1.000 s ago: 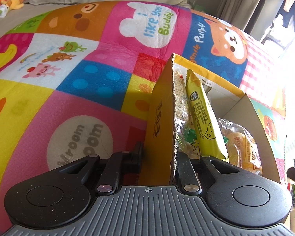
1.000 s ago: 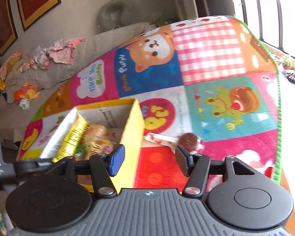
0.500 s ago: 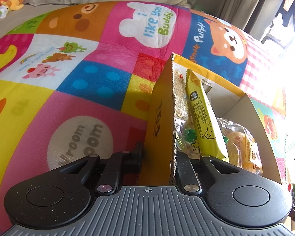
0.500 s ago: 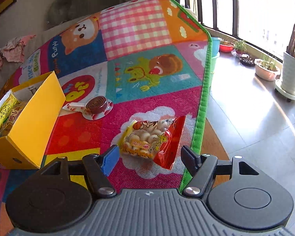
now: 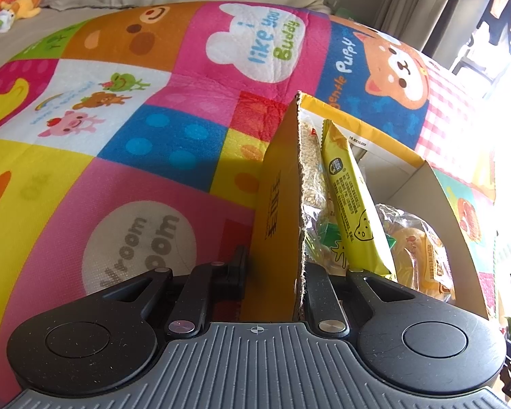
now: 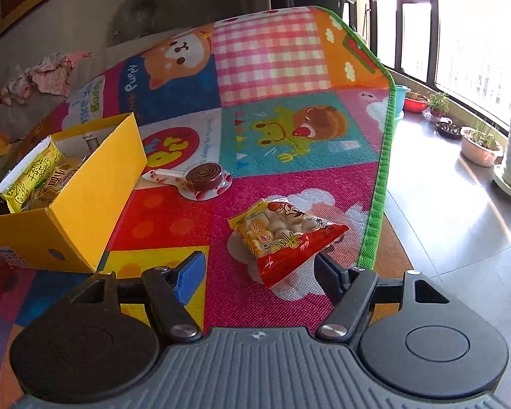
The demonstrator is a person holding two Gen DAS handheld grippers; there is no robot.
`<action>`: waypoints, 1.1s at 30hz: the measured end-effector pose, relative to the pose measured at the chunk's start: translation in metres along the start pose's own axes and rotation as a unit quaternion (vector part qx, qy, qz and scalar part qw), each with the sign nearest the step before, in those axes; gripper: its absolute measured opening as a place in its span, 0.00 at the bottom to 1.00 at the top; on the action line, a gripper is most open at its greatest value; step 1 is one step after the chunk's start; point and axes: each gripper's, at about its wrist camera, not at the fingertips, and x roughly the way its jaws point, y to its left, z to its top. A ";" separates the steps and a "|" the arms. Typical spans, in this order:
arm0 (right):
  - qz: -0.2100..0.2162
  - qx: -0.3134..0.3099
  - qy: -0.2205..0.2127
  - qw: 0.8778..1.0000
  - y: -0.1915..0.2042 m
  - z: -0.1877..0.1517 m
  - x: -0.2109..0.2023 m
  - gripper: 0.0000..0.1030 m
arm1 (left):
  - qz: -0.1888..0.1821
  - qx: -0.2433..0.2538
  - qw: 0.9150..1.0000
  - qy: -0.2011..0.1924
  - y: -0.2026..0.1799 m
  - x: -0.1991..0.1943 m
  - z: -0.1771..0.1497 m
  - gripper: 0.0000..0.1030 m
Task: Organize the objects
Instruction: 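Reach the right gripper toward the red cartoon peanut pack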
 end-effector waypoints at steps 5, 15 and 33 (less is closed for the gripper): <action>-0.014 -0.056 -0.014 0.998 -0.001 0.015 0.003 0.71 | 0.002 -0.002 1.000 0.001 0.000 0.000 0.000 0.16; 0.017 -0.038 0.000 0.999 -0.021 0.038 0.032 0.76 | 0.002 -0.005 1.000 0.000 0.000 0.000 0.000 0.16; 0.037 -0.068 0.001 0.997 -0.001 0.025 0.021 0.76 | 0.000 -0.005 1.000 0.000 0.001 0.000 0.000 0.16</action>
